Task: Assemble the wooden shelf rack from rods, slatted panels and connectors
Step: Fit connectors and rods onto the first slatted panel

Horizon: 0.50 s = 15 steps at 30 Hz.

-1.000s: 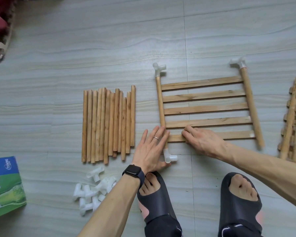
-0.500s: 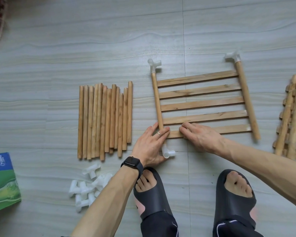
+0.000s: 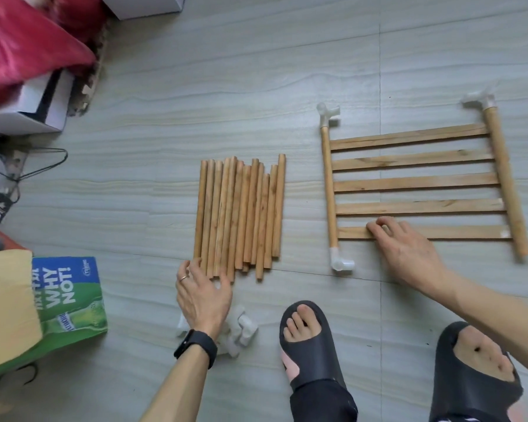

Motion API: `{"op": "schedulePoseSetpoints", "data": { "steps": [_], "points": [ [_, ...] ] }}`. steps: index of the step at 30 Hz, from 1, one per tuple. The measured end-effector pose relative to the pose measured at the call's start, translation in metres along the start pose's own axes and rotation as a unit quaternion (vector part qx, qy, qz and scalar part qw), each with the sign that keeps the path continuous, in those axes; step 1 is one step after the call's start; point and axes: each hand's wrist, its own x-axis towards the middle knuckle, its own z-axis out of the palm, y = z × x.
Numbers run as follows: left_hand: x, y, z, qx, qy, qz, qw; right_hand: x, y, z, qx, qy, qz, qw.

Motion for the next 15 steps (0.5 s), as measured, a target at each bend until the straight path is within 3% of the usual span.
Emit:
{"op": "schedulePoseSetpoints", "data": {
  "steps": [4,6,11,15],
  "points": [
    [0.005,-0.034,-0.003,0.110,-0.149,-0.039,0.982,-0.010,-0.002,0.005,0.024,-0.003,0.028,0.999],
    [0.009,-0.036,-0.001,0.107,-0.172,-0.025,0.979,-0.014,-0.001,0.005,0.027,-0.012,0.027,0.999],
    [0.009,-0.020,-0.008,0.038,-0.148,-0.022,0.988,-0.016,-0.001,-0.003,0.069,-0.055,0.047,0.995],
    [-0.001,0.015,-0.017,-0.163,-0.167,-0.007,0.972,-0.025,-0.018,-0.026,0.170,-0.074,0.087,0.979]
  ]
}}
